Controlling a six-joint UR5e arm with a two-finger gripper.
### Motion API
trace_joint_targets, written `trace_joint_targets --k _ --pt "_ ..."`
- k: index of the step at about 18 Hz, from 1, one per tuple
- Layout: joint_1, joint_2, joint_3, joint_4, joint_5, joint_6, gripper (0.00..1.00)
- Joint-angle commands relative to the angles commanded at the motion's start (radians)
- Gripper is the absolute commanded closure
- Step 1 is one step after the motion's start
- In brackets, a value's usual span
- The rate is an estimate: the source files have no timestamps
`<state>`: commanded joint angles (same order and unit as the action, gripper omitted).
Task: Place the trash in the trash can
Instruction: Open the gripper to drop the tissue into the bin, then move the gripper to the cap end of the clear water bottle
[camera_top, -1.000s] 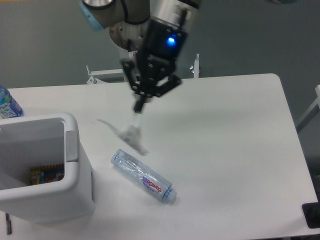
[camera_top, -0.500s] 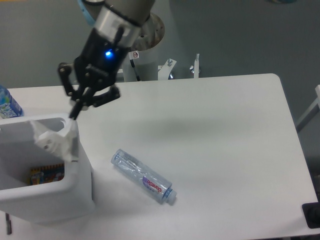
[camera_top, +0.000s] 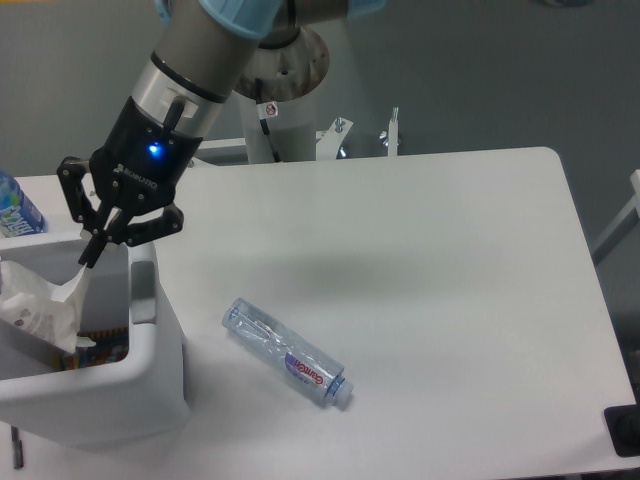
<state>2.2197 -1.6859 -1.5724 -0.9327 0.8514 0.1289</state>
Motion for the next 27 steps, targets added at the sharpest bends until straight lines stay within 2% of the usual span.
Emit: trace_joint_targets --k 8,13,16,19,23,27 --pt "0.015 0.003 0.005 0.000 0.003 -0.011 0.00" --pt "0.074 0.003 0.015 0.000 0.003 -0.017 0.00" --pt "0.083 0.000 0.018 0.012 0.012 -0.018 0.00" --pt "0.116 -0.003 0.018 0.012 0.028 -0.087 0.00" --pt "0.143 -0.027 0.021 0.014 0.161 -0.158 0.00" --pt "0.152 -0.104 0.055 0.012 0.316 -0.211 0.00"
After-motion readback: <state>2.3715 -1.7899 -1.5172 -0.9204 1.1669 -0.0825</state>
